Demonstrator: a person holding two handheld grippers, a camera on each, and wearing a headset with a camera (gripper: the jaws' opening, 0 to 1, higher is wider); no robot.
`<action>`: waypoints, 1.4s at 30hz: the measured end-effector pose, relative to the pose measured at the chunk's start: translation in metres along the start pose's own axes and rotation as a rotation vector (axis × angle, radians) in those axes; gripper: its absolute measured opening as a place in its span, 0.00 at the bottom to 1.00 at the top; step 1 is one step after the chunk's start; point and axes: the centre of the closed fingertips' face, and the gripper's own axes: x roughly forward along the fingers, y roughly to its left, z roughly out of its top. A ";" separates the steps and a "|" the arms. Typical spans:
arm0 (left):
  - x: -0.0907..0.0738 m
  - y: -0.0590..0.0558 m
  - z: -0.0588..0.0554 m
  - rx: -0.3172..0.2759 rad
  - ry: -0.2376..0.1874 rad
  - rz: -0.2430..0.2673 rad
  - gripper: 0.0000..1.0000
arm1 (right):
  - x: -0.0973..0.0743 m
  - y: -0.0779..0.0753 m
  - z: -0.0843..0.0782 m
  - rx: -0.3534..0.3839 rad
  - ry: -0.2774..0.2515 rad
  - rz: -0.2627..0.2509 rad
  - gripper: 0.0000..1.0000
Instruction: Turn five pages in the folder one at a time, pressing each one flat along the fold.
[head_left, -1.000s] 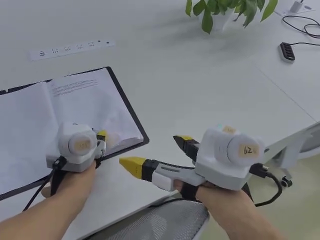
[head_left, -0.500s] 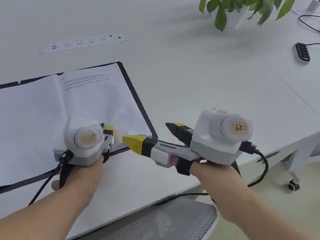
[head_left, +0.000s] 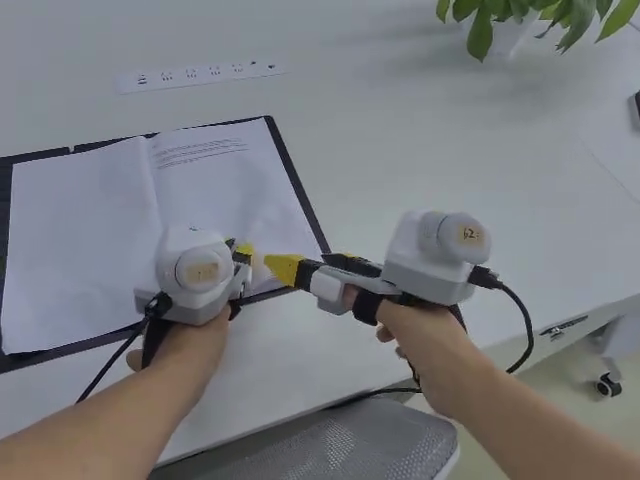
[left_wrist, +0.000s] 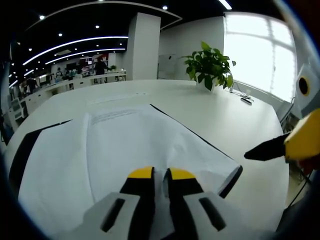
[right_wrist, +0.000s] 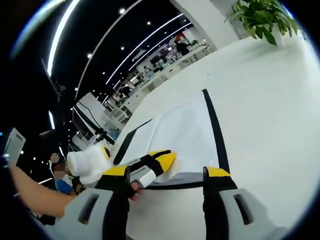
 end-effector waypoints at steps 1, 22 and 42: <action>0.000 0.000 0.000 -0.001 -0.001 0.000 0.08 | 0.001 0.000 0.000 0.007 -0.003 0.004 0.57; 0.001 0.001 -0.001 -0.007 -0.010 -0.003 0.08 | 0.024 -0.007 -0.008 0.212 -0.001 -0.012 0.46; 0.001 0.001 -0.001 -0.033 0.011 -0.011 0.09 | 0.028 -0.049 -0.013 0.436 -0.090 -0.187 0.00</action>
